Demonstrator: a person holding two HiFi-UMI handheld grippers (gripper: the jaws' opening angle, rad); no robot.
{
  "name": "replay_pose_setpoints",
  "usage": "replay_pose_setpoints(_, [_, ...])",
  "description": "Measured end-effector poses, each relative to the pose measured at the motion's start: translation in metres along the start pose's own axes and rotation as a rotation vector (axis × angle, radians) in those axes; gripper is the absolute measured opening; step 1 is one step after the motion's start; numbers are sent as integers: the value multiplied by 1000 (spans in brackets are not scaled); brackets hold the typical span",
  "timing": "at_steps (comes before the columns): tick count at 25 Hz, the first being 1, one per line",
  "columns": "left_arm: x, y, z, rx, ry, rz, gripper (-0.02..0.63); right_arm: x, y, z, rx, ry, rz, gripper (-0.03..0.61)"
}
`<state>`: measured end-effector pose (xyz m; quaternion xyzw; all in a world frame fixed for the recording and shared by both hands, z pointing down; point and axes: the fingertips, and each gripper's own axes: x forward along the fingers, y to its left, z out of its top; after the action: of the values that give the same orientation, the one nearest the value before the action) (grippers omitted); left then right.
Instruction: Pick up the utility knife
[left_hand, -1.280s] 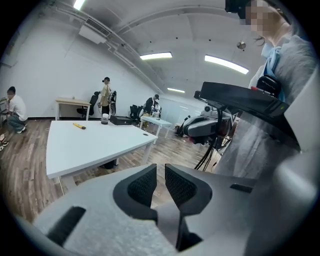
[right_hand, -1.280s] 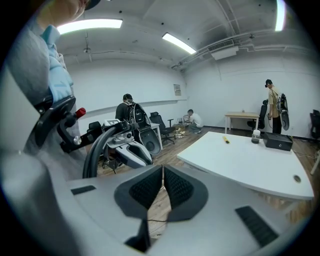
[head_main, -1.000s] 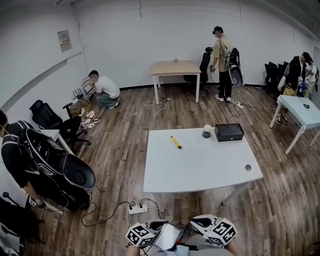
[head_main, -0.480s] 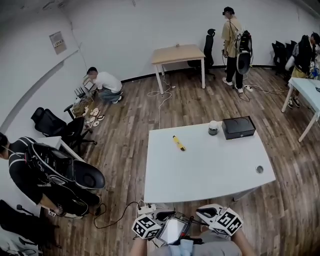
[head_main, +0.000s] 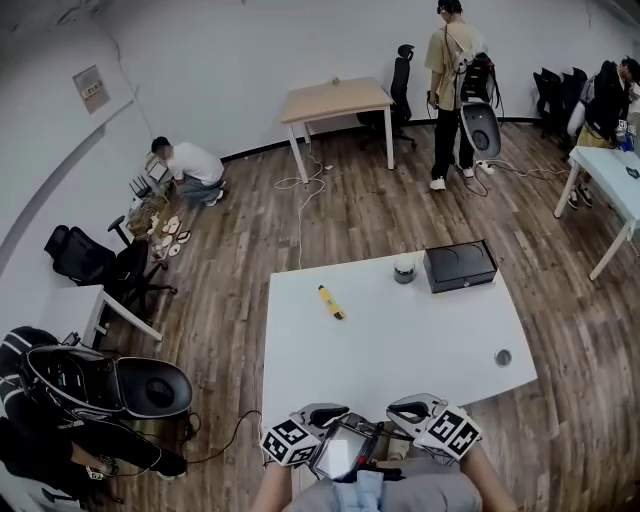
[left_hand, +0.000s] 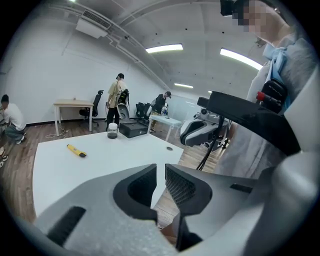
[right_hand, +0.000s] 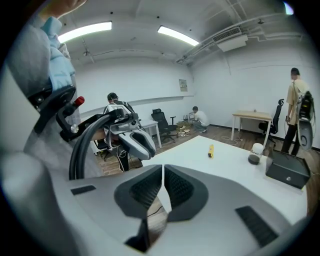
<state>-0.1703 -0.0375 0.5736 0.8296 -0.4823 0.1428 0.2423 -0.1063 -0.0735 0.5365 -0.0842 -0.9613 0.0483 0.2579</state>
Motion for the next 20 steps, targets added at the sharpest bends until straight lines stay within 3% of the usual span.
replay_pose_setpoints(14, [54, 9, 27, -20, 3, 17, 63, -30, -65, -12, 9, -16, 9, 29])
replay_pose_setpoints(20, [51, 48, 36, -106, -50, 67, 63, -38, -80, -16, 65, -31, -36, 29])
